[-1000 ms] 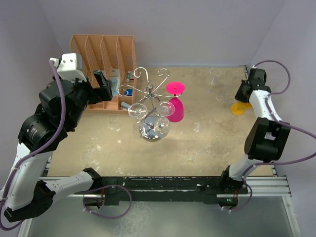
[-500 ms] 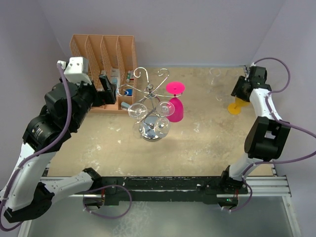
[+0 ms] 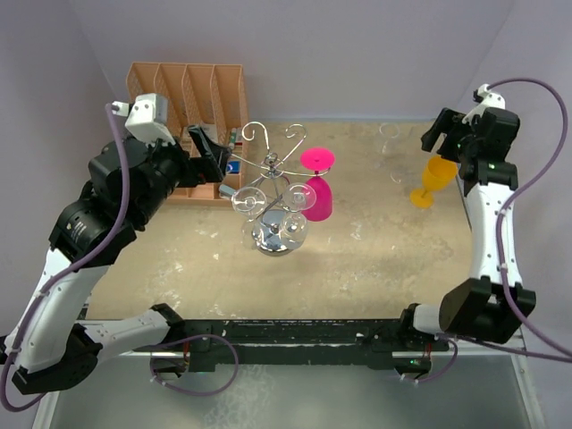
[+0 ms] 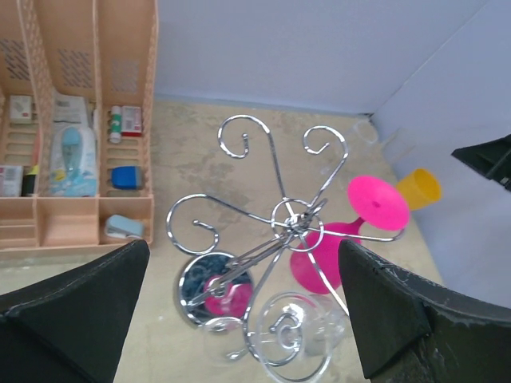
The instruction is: Take the wine glass off the wine glass rack
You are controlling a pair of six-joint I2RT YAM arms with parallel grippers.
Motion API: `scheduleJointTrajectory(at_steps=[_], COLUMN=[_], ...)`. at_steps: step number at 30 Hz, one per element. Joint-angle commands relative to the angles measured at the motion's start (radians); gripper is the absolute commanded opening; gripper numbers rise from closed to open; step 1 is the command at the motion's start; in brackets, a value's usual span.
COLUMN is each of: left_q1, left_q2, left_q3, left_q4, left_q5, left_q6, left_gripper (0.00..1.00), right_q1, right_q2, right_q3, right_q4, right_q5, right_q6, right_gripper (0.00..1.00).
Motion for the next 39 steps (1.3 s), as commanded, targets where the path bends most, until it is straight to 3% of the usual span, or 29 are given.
scheduleJointTrajectory(at_steps=[1, 7, 13, 22, 30, 37, 39], left_q1=[0.001, 0.001, 0.001, 0.001, 0.001, 0.001, 0.001], left_q2=[-0.041, -0.006, -0.118, -0.123, -0.024, 0.054, 0.099], left_q3=[-0.023, 0.040, -0.103, -0.197, -0.066, -0.012, 0.043], left_q4=[0.144, 0.123, 0.467, 0.624, 0.487, 0.412, 0.377], left_q5=[0.047, 0.043, 0.272, 0.444, 0.397, 0.199, 0.204], left_q6=[-0.134, -0.221, -0.153, -0.038, 0.116, 0.111, 0.114], left_gripper=[0.99, 0.99, 0.99, 0.99, 0.99, 0.99, 0.99], right_q1=[0.017, 0.093, 0.177, 0.212, 0.242, 0.296, 0.297], right_q2=[-0.107, -0.216, -0.277, -0.358, -0.406, -0.392, -0.376], right_q3=[0.006, -0.053, -0.038, -0.077, -0.164, -0.192, -0.152], right_q4=[0.097, 0.167, 0.148, 0.171, 0.212, 0.213, 0.189], right_q5=[-0.224, -0.396, -0.396, -0.436, -0.472, -0.447, -0.435], right_q6=[0.017, 0.069, 0.066, 0.053, 0.071, 0.093, 0.093], right_gripper=[0.84, 0.87, 0.88, 0.88, 0.88, 0.86, 0.86])
